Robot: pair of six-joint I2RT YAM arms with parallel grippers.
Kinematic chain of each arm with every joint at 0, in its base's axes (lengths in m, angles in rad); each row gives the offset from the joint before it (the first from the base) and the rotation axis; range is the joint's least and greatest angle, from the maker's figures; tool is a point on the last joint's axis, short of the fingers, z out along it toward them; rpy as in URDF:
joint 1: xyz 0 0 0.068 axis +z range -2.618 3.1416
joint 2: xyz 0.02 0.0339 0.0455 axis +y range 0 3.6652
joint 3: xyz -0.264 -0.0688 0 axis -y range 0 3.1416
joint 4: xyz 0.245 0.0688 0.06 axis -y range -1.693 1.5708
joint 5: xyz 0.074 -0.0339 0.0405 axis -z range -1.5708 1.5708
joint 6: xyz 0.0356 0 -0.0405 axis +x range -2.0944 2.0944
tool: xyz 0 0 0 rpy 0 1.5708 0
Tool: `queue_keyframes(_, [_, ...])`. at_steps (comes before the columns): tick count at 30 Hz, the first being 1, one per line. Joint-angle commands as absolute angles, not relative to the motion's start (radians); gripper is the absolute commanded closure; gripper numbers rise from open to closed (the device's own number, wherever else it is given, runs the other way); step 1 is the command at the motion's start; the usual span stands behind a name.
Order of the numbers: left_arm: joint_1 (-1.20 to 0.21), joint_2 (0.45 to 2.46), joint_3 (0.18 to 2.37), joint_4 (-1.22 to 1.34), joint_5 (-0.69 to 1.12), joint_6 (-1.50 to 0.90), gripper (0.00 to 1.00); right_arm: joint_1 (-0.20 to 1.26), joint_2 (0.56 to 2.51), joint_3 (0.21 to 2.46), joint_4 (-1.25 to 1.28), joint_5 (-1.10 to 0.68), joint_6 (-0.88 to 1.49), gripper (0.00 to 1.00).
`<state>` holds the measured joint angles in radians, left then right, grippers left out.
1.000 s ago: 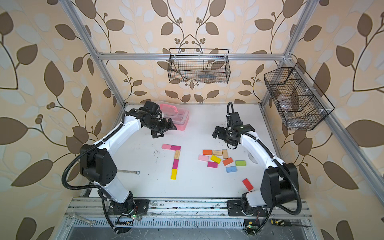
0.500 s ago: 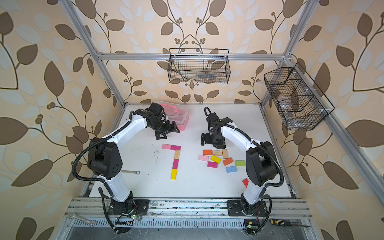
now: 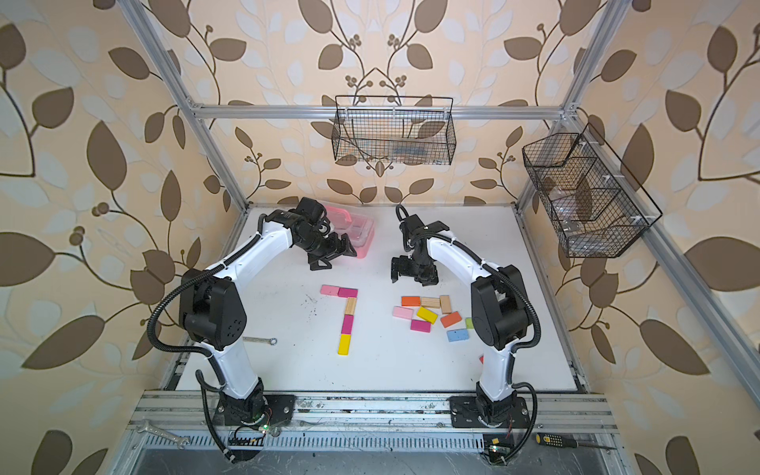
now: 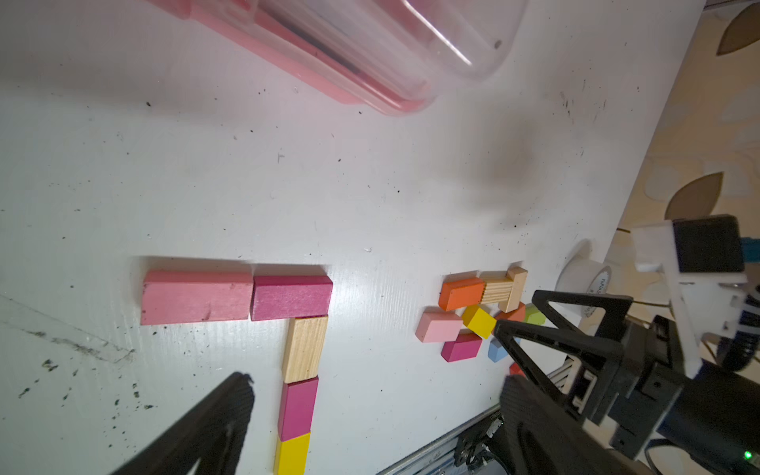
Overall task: Assemble the number 7 with building blocks
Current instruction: Pick up the building block from the center of the board.
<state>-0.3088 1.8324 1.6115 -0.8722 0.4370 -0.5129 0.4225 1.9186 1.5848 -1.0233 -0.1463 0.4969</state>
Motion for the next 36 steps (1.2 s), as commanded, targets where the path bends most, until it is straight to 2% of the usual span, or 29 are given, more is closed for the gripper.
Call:
queue_keyframes(1, [-0.314,1.827,1.588,-0.834,0.429,-0.556,0.03,0.409,1.951,1.648,-1.097,-0.135,0.45,0.03])
queue_keyframes(15, [-0.314,1.858,1.645,-0.881,0.421,-0.507,0.03,0.395,1.944,1.6,-1.035,-0.125,0.517,0.03])
queue_keyframes(20, [-0.314,1.839,1.698,-0.948,0.378,-0.504,0.03,0.398,1.997,1.657,-1.059,-0.135,0.483,0.04])
queue_keyframes(24, [-0.314,1.788,1.618,-0.914,0.352,-0.537,0.03,0.408,2.045,1.656,-1.089,-0.109,0.457,0.11])
queue_keyframes(36, [-0.314,1.738,1.484,-0.844,0.394,-0.534,0.03,0.487,2.011,1.5,-1.008,-0.071,0.548,0.14])
